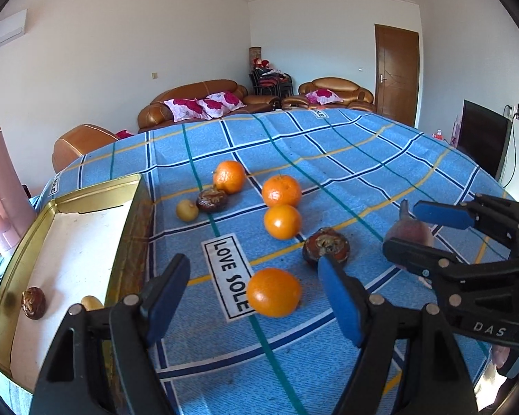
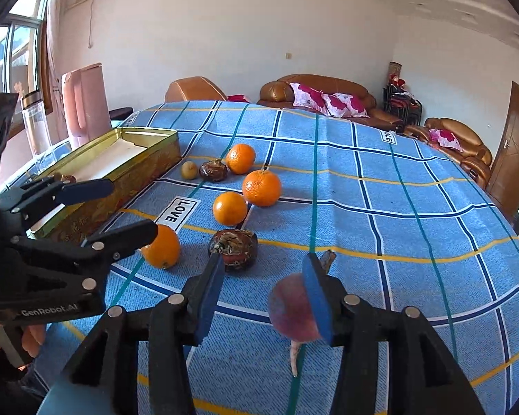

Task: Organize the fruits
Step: 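Grasp the red root with the right tool while the left tool grasps another mangosteen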

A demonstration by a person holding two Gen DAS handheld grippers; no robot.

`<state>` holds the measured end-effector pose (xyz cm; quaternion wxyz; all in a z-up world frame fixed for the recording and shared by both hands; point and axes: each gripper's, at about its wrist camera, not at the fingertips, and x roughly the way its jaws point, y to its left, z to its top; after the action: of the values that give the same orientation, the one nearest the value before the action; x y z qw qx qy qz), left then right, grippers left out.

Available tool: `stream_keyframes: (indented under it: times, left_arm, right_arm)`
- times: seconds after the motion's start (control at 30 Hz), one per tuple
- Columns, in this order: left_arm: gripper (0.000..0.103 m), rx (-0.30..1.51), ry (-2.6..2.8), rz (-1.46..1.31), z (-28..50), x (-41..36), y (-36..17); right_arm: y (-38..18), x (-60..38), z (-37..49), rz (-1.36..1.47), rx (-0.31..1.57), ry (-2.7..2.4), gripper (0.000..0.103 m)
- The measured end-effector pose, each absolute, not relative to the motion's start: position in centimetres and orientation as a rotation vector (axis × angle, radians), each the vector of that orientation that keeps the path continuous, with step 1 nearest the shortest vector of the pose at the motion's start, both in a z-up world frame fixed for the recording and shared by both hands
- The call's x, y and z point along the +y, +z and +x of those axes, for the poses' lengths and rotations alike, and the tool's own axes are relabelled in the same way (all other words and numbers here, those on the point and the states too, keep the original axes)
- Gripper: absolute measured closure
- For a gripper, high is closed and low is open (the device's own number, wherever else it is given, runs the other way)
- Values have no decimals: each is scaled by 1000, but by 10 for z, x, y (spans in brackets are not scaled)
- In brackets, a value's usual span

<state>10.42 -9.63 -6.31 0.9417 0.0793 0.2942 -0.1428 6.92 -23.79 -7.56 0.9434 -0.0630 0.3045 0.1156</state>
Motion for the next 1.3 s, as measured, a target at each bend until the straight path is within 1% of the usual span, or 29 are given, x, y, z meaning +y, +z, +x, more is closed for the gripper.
stream_keyframes:
  times: [0.03,0.13,0.33,0.43,0.5,0.57,0.63,0.83,0.87,0.93,0.97,1.07,1.1,1.2,1.27,1.3]
  left_arm:
    - [24,599,-295,164,105,-98,-63]
    - [19,595,-299,158,105,-104,-62]
    - [19,612,-301,153,113,-111,-64]
    - [19,619,-289,154,115,-113,-65]
    - [16,618,-303,147,114,-113,-65]
    - [16,609,-303,152,112,-115,-64]
    - [16,605,-312,150,111,-116,-64]
    - [17,619,-339,187,112,-131,-65]
    - [18,630,-346,189,114,-134,-66]
    - [25,657,-353,195,121,-140,-70]
    - [30,676,-358,199,125,-144,-72]
    - [32,735,-370,182,136,-152,-79]
    - [34,743,-365,186,138,-154,-80]
    - [34,766,-356,201,144,-161,-84]
    - [36,795,-354,214,147,-166,-89]
    - [40,809,-356,212,149,-167,-91]
  right_arm:
    - [-76,-241,67,-131,617,223,39]
    - [-80,-249,65,-114,608,210,29]
    - [-96,-264,81,-31,679,234,29]
    - [-99,-266,85,-11,705,271,29]
    - [-104,-265,93,2,755,315,32]
    - [-108,-262,97,-3,788,343,47]
    - [-108,-260,95,-13,776,338,47]
    - [-94,-284,79,60,630,206,47]
    - [-93,-286,79,55,619,182,47]
    - [-93,-295,81,71,620,157,47]
    - [-93,-299,82,82,623,152,47]
    - [-92,-310,81,85,617,121,47]
    - [-93,-313,82,98,619,125,47]
    - [-94,-314,85,107,636,152,47]
    - [-94,-308,85,73,637,158,47]
    - [-94,-306,84,63,635,158,47]
